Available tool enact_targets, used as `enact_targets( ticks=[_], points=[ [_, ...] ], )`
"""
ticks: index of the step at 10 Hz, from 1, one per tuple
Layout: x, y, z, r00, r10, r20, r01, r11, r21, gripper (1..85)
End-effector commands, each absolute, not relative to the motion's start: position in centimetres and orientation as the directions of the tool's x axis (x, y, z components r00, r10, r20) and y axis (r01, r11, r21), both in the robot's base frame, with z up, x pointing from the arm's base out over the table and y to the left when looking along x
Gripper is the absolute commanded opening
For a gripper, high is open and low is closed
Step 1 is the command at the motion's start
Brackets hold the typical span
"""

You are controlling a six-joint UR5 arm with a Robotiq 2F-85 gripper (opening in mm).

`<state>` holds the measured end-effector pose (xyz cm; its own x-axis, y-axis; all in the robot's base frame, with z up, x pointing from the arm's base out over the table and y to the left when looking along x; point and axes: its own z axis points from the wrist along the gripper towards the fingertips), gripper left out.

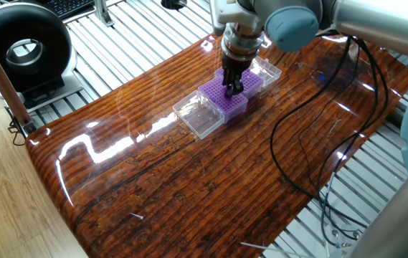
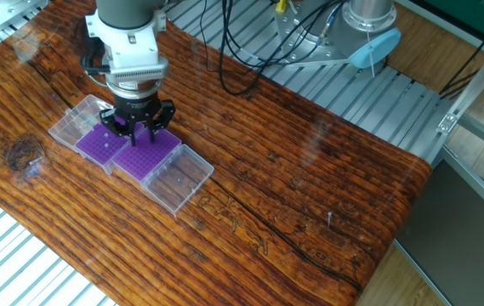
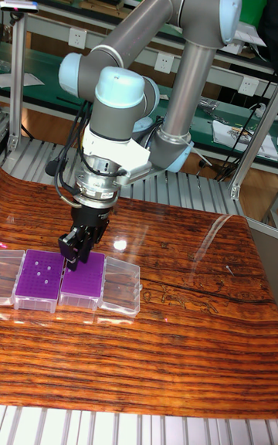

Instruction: Transfer all small pipette tips from one holder to another

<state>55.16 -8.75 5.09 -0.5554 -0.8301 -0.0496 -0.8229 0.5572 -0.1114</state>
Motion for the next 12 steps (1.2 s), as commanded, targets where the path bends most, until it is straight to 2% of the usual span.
enact_targets(
  ticks=[1,12],
  points=[
    [54.9,-8.4,5.4,-0.566,-0.822,-0.065,-0.817,0.570,-0.086,36.7],
    [56.3,-9.2,5.6,-0.546,-0.834,-0.086,-0.830,0.552,-0.081,37.0]
  ],
)
